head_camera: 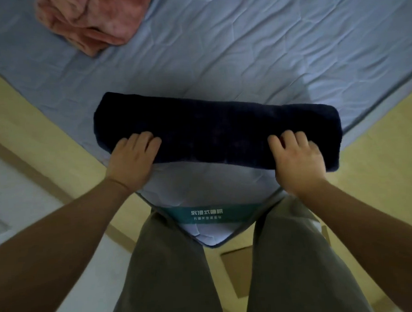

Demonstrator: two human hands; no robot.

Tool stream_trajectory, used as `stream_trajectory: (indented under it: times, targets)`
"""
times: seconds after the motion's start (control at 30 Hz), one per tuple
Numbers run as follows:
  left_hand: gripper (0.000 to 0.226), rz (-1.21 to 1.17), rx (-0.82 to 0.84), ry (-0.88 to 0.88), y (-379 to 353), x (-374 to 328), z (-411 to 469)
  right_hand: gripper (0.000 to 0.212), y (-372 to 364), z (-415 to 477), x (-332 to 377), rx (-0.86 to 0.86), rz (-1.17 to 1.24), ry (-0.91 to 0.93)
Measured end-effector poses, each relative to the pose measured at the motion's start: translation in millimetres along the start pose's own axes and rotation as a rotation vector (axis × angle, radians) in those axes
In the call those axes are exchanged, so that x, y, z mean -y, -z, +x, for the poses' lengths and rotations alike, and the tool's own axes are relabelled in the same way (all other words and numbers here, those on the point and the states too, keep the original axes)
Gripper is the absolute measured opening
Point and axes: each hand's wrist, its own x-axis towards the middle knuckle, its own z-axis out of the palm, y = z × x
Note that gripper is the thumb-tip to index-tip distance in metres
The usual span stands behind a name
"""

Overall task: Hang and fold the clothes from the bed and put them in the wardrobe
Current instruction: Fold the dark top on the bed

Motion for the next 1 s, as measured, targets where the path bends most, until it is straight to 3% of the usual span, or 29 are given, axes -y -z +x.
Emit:
stream_trajectory:
  times: [0.13,0.2,0.3,0.4,0.43,0.53,0.6,0.67,0.73,0.83,0.9,1.0]
  targets:
    - [0.047,-0.053,0.31,0.07,-14,-19,3,0.072,-26,-5,17,0.331,0.022,-0.001]
    - [0.036,-0.08,0.424,0.144,-12,-27,12,0.066,-32,-4,23,0.406,0.094,-0.027]
    - [0.016,-0.295,0.338,0.358,0,-28,29,0.04,-24,8,25,0.298,0.21,-0.126]
    - [0.035,-0.516,0.169,0.566,7,-14,44,0.03,-6,28,18,0.145,0.173,-0.172]
    - [0.047,-0.573,0.168,0.618,8,-8,49,0.037,-1,34,14,0.117,0.143,-0.193]
    - [0.081,-0.794,0.265,0.829,9,9,67,0.09,8,55,0,0.14,0.046,-0.242]
    - [0.083,-1.005,0.254,0.992,12,20,79,0.12,16,73,-11,0.279,0.075,-0.223]
    - [0.093,-1.092,0.278,1.033,13,31,87,0.132,24,93,-22,0.49,0.125,-0.156]
    - [0.103,-0.956,0.381,0.924,11,40,89,0.126,32,110,-29,0.695,0.213,-0.09]
    - [0.107,-0.222,0.567,0.567,12,48,98,0.107,39,125,-45,0.869,0.43,-0.109]
    - [0.114,0.217,0.62,0.431,20,48,109,0.101,42,130,-54,0.935,0.427,-0.115]
    - [0.121,0.392,0.769,0.256,31,49,126,0.093,35,130,-58,0.935,0.327,-0.085]
